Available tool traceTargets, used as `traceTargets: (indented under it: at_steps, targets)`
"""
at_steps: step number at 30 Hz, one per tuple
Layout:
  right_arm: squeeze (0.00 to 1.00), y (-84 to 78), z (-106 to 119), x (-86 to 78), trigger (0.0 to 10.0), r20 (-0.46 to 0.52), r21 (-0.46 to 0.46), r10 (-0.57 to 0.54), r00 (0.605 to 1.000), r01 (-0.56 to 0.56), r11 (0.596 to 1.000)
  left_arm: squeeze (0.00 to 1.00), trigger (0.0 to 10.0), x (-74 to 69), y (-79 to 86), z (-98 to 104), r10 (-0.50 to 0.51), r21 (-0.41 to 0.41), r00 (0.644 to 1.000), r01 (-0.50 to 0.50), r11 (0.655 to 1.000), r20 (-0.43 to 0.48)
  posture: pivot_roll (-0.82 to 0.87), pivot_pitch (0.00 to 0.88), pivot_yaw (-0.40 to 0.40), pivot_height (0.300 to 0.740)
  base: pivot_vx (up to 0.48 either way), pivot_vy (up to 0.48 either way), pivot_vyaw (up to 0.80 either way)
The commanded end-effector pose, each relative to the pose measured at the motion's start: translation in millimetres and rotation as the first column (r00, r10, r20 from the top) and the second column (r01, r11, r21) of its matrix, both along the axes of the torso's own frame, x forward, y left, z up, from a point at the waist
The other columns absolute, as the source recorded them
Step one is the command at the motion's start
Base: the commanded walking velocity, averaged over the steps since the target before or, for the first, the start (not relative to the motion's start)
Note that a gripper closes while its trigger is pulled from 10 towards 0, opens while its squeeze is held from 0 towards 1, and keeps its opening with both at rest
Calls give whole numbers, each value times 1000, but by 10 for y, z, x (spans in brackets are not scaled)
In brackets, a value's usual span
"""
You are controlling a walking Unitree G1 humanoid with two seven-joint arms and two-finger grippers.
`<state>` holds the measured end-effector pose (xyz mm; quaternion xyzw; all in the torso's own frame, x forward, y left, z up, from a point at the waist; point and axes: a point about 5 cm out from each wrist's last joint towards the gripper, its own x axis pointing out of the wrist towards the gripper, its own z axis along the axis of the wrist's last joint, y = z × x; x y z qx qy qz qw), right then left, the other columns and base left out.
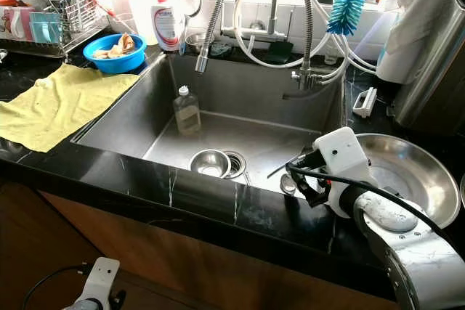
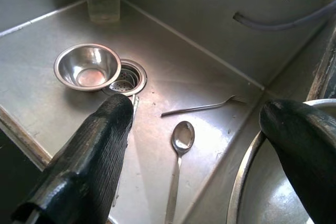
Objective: Kitchen organization
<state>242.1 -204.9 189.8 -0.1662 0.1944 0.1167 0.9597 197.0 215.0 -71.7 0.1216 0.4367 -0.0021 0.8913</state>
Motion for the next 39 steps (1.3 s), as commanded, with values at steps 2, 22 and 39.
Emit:
traceTargets:
  at_steps: [2, 22, 39]
  targets:
    - [0, -51, -19, 24, 10000, -7, -17, -48, 999, 48, 999, 0, 10000, -12, 32, 0, -8, 12, 1000, 8, 1000, -6, -216, 0, 53, 740, 0, 0, 0]
    - [0, 6, 53, 32, 10000, 15, -60, -69, 997, 70, 996, 0, 10000, 24, 31, 18, -13, 10, 1000, 13, 1000, 1, -219, 0, 56, 740, 0, 0, 0]
    - [0, 26, 1, 33, 8235, -19, -67, -101, 995, 100, 993, 0, 10000, 21, 4, 11, -22, -1, 1000, 22, 1000, -2, -219, 0, 48, 740, 0, 0, 0]
